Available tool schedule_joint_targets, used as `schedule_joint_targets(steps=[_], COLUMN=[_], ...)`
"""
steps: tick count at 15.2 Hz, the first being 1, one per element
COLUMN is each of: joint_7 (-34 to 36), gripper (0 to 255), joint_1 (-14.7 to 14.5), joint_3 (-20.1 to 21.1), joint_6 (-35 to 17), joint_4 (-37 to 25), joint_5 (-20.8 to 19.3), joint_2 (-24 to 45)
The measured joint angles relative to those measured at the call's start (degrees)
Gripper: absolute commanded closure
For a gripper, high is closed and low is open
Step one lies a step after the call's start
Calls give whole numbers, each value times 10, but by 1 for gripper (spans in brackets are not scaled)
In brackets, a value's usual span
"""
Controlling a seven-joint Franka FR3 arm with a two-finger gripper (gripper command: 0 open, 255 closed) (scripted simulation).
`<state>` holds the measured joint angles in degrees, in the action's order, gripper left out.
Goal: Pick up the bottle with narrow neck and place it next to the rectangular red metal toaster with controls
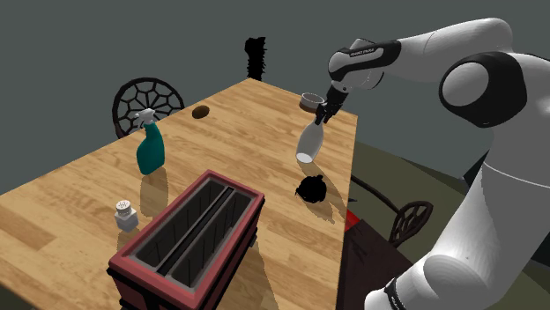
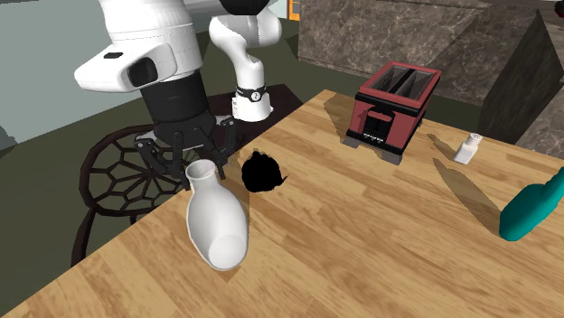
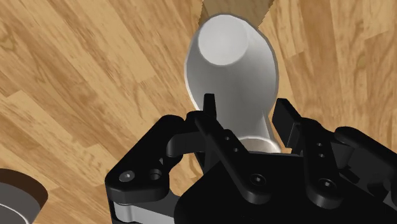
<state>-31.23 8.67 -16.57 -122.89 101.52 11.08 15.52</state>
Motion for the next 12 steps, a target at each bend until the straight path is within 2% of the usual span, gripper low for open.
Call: schedule_joint_targets(steps=[4, 12], joint_7=[0, 10], gripper=[255, 255], joint_1=[0, -1], joint_3=[0, -3], joint_6=[4, 56], joint_4=[-2, -42], joint_5=[-1, -10], joint_2=[-1, -15])
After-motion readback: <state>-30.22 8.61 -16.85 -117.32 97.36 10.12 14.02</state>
